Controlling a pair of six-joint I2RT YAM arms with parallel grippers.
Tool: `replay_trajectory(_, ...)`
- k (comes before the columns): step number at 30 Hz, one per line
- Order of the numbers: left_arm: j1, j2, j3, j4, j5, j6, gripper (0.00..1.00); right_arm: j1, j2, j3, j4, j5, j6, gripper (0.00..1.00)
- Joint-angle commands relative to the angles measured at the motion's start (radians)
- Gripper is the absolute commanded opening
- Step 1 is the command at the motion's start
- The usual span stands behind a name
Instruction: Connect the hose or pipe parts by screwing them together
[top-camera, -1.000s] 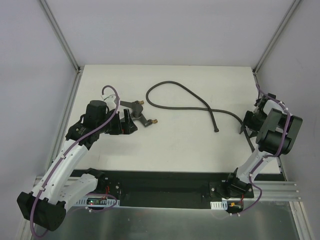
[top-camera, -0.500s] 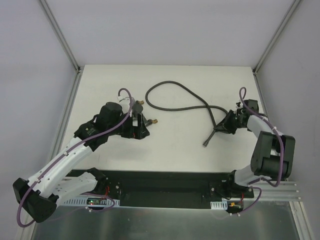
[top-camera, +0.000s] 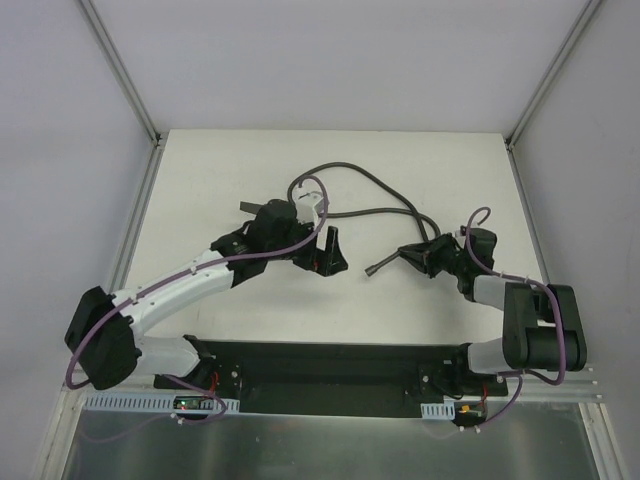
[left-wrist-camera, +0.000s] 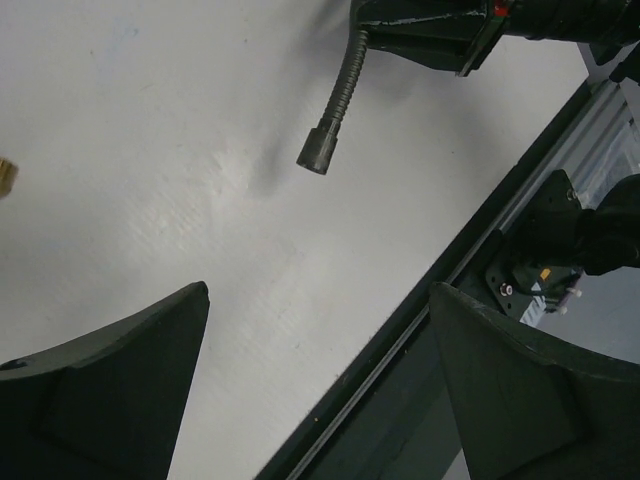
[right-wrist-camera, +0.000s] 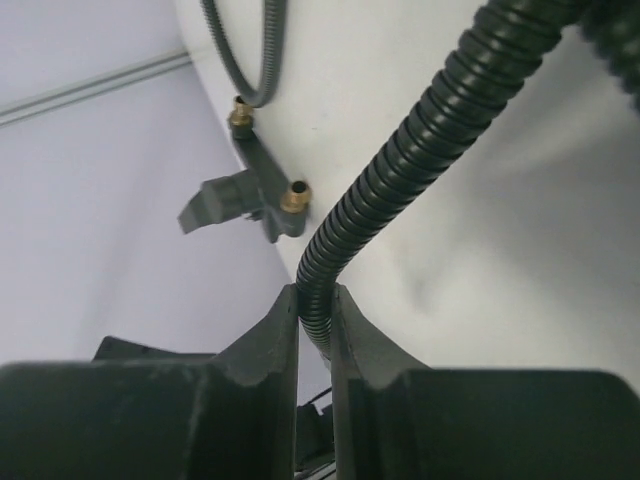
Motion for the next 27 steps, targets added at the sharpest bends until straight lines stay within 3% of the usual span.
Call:
replay_trajectory(1, -0.007, 0.119, 0.057, 0.231, 0.121, 0.106, 0.9, 0.008, -0.028, -0.021, 0.294, -0.061, 0.203, 0.01)
replay_trajectory(8, -0.01, 0.277, 0.08, 0.385, 0.264, 0.121, 0.91, 0.007, -0.03, -0.046, 0.455, -0.11, 0.323, 0.01)
replay_trajectory(14, -0.01, 0.367, 0.147, 0.384, 0.284, 0.13, 0.92, 0.007, -0.031, -0.06, 0.533, -0.131, 0.373, 0.01)
replay_trajectory(27, -0.013, 0.46, 0.183, 0.429, 0.344, 0.094, 0.78, 0.005, -0.017, -0.081, 0.633, -0.125, 0.432, 0.01)
